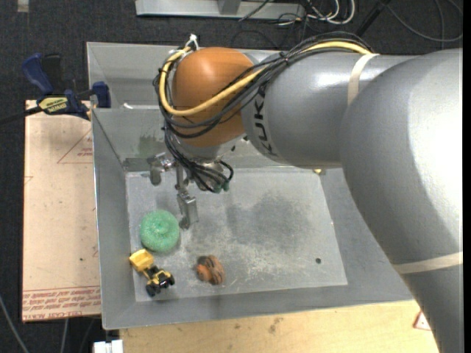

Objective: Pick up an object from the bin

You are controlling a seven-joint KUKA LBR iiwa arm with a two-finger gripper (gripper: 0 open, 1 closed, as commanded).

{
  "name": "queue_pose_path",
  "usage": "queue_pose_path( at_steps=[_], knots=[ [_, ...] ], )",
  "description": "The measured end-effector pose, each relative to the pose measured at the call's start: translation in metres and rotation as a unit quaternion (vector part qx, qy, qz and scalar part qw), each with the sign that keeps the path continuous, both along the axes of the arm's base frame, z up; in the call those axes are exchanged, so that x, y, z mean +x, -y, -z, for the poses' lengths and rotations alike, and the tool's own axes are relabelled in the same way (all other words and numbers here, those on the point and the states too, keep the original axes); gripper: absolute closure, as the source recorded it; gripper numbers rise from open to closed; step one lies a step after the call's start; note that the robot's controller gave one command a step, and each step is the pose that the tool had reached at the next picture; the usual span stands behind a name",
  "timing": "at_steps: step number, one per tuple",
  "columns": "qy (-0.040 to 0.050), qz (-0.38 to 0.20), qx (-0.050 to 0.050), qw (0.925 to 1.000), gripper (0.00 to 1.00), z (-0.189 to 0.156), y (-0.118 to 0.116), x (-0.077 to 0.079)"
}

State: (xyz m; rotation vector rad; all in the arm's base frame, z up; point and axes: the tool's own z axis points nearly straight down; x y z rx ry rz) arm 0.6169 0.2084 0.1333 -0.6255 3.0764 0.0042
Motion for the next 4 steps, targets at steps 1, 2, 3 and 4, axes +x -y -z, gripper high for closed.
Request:
queue_pose_path(
  at_steps=[1, 2, 3, 4],
  knots=[
    [0.0007, -0.038, -0.001, 0.9993, 0.00, 0.019, 0.001, -0.051],
    [0.0020, -0.056, 0.000, 0.9984, 1.00, 0.049, -0.045, -0.022],
    [0.0019, -0.056, 0.001, 0.9984, 1.00, 0.049, -0.045, -0.022],
    [-0.0020, -0.045, -0.001, 0.9990, 1.00, 0.002, -0.039, -0.023]
  ],
)
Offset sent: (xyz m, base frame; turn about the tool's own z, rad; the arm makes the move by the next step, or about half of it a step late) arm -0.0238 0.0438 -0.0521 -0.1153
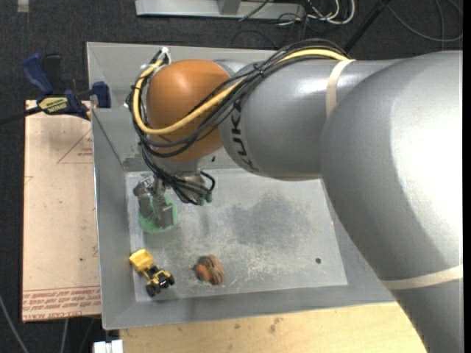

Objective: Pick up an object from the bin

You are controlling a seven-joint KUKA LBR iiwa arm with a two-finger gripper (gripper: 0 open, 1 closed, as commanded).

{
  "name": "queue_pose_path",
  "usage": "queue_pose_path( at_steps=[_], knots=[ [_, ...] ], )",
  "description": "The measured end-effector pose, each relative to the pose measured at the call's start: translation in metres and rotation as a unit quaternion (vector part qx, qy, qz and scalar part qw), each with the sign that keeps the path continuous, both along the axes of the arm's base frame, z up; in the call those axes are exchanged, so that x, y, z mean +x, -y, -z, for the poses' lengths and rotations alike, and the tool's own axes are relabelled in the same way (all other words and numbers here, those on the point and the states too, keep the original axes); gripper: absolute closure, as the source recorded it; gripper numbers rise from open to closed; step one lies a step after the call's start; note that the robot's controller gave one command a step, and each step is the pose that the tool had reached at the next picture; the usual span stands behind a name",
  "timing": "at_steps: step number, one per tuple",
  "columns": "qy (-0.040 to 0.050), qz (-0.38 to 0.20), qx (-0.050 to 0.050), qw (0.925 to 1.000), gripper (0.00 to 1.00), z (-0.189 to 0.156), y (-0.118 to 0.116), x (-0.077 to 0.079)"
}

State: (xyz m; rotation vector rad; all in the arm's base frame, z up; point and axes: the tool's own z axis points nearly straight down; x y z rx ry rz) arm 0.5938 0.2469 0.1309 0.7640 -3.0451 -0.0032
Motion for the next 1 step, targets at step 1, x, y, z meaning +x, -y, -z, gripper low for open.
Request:
queue_pose_path(
  at_steps=[1],
  knots=[
    [0.0031, -0.023, 0.001, 0.9997, 1.00, -0.1194, 0.0119, 0.0217]
  ],
)
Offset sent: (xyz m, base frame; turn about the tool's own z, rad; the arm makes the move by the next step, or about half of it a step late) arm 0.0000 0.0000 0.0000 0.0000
